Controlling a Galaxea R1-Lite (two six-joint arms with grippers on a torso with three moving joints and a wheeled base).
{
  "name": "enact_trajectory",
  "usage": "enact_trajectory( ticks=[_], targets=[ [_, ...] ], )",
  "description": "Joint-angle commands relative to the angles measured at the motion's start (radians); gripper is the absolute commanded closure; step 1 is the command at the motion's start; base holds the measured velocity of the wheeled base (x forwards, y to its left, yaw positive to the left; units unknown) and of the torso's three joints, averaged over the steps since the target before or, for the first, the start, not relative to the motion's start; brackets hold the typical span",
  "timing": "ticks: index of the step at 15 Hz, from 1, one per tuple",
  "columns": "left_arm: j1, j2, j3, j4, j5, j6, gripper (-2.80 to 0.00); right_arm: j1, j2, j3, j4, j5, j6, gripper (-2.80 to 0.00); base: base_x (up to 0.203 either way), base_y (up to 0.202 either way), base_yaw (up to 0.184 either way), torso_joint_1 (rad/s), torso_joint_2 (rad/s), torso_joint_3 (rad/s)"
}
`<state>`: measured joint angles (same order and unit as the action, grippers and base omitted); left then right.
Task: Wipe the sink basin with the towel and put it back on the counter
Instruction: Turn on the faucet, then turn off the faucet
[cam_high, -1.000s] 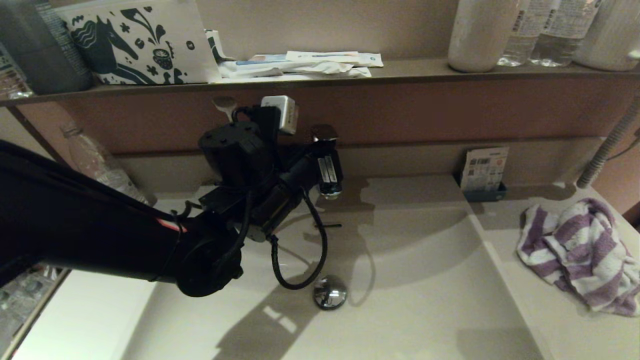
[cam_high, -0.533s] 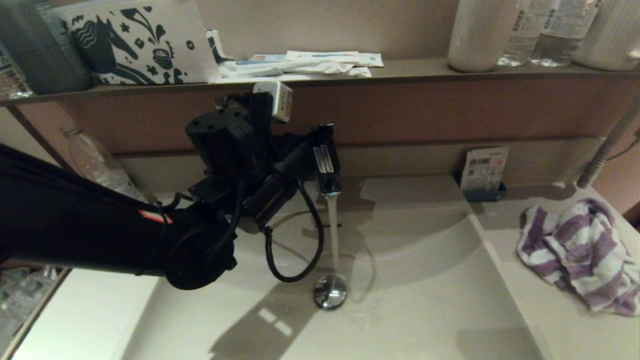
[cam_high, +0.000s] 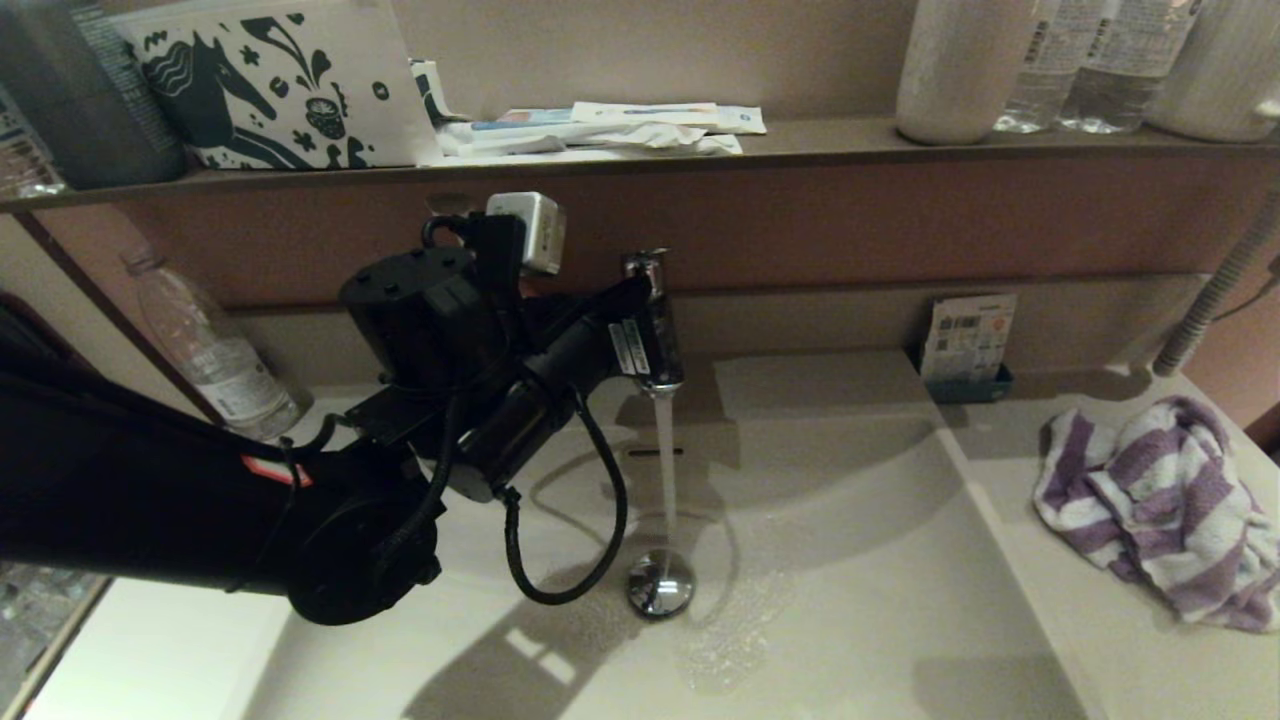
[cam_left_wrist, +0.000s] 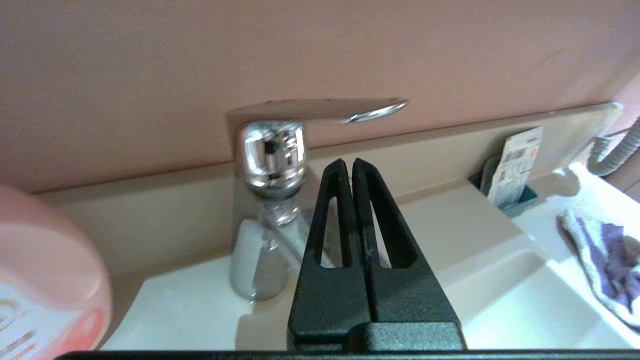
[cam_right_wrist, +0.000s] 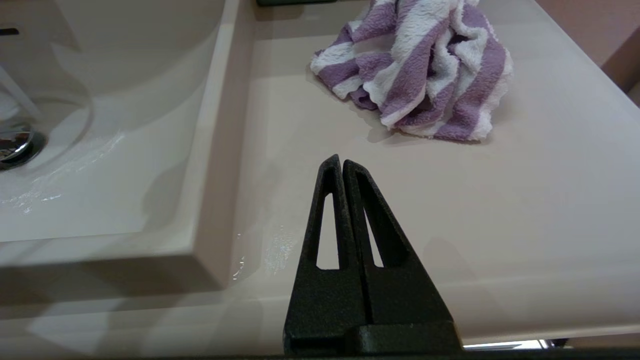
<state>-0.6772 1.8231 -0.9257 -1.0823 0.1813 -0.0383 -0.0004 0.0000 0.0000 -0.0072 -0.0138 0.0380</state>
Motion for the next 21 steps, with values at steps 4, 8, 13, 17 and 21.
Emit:
enact_trajectory(
  ticks=[4, 8, 13, 17, 21],
  targets=[
    [0.011, -0.053, -0.001, 0.013, -0.001, 0.003, 0.0, 0.0, 0.0, 0.0, 0.0, 0.0, 0.0, 0.0, 0.0, 0.0, 0.0, 0.0, 0.0, 0.0],
    [0.079, -0.052, -0.028, 0.015, -0.038, 0.015, 0.0, 0.0, 0.0, 0.0, 0.0, 0.0, 0.0, 0.0, 0.0, 0.0, 0.0, 0.0, 0.0, 0.0],
    [0.099, -0.009, -0.135, 0.042, -0.066, 0.018, 0.0, 0.0, 0.0, 0.0, 0.0, 0.0, 0.0, 0.0, 0.0, 0.0, 0.0, 0.0, 0.0, 0.0],
    [0.063, 0.037, -0.177, 0.053, -0.068, 0.044, 0.0, 0.0, 0.0, 0.0, 0.0, 0.0, 0.0, 0.0, 0.0, 0.0, 0.0, 0.0, 0.0, 0.0],
    [0.051, 0.048, -0.144, 0.05, -0.066, 0.044, 0.0, 0.0, 0.0, 0.0, 0.0, 0.0, 0.0, 0.0, 0.0, 0.0, 0.0, 0.0, 0.0, 0.0]
  ],
)
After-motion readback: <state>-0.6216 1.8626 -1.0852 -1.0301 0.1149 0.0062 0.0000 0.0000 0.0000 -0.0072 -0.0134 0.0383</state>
